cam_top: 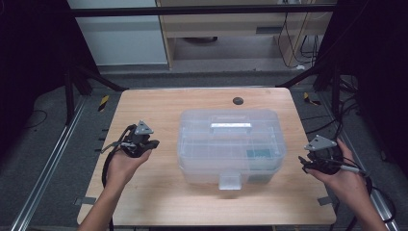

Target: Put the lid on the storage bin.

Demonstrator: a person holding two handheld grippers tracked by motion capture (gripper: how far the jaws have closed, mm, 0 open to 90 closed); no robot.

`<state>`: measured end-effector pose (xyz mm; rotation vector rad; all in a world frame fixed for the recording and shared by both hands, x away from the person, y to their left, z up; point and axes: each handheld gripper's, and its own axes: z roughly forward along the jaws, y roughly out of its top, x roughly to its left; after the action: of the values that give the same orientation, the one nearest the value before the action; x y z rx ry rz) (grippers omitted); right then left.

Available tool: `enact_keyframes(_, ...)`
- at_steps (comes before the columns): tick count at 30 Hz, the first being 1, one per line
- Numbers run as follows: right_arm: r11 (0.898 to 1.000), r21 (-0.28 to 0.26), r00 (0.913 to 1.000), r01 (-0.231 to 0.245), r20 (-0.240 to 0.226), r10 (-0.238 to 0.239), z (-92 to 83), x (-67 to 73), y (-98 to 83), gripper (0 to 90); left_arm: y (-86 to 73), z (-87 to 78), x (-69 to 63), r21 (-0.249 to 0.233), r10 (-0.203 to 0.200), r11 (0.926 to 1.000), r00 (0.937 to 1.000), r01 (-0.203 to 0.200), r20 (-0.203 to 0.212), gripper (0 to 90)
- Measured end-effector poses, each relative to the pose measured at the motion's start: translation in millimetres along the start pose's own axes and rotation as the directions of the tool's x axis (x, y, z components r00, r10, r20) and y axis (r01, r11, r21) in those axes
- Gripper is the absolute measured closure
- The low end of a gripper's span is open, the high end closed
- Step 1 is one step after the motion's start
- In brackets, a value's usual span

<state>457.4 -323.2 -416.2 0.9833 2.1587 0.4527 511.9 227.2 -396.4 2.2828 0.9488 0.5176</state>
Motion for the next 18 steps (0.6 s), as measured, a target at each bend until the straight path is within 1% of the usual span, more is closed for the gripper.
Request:
enact_keyframes(2, 0.999, -0.009, 0.9993, -0.035, 0.012, 0.035, 5.1, -2.1, -0.7, 21.1, -0.3, 5.6, 2.3, -0.007, -0.004, 1.0, 0.9999, 0.004, -0.016, 89.9)
enact_keyframes(5, 0.998, -0.023, 0.9976, -0.066, 0.021, 0.067, 11.5, -2.7, -1.7, 22.0, -1.4, 12.0, 5.0, -0.013, -0.015, 0.9998, 0.9995, 0.015, -0.027, 89.8)
enact_keyframes(9, 0.992, -0.037, 0.9922, -0.123, 0.016, 0.124, 22.9, -2.0, -3.6, 22.4, -5.4, 21.5, 8.0, -0.019, -0.035, 0.9992, 0.9984, 0.034, -0.044, 89.2)
enact_keyframes(12, 0.988, -0.036, 0.9888, -0.149, 0.006, 0.149, 32.4, -1.3, -5.4, 22.6, -10.2, 27.5, 9.5, -0.016, -0.047, 0.9988, 0.9977, 0.046, -0.049, 88.4)
enact_keyframes(13, 0.988, -0.028, 0.9881, -0.154, 0.003, 0.154, 38.8, -0.2, -6.3, 22.6, -11.9, 29.5, 10.2, -0.012, -0.049, 0.9988, 0.9975, 0.048, -0.051, 87.0)
enact_keyframes(14, 0.988, -0.028, 0.9881, -0.154, 0.003, 0.154, 38.8, -0.2, -6.3, 22.6, -13.9, 31.5, 10.9, -0.009, -0.053, 0.9986, 0.9971, 0.052, -0.055, 87.0)
enact_keyframes(16, 0.988, -0.023, 0.9887, -0.15, 0.002, 0.15, 45.1, -0.3, -7.0, 22.8, -17.9, 35.6, 12.7, -0.001, -0.064, 0.998, 0.996, 0.064, -0.063, 83.2)
enact_keyframes(17, 0.988, -0.016, 0.9876, -0.157, 0.003, 0.157, 51.2, -1.0, -7.4, 22.6, -19.9, 37.7, 14.0, 0.004, -0.068, 0.9976, 0.9949, 0.069, -0.074, 73.4)
enact_keyframes(18, 0.988, -0.016, 0.9876, -0.157, 0.003, 0.157, 51.2, -1.0, -7.4, 22.6, -21.9, 40.4, 15.0, 0.007, -0.079, 0.9968, 0.993, 0.08, -0.088, 73.4)
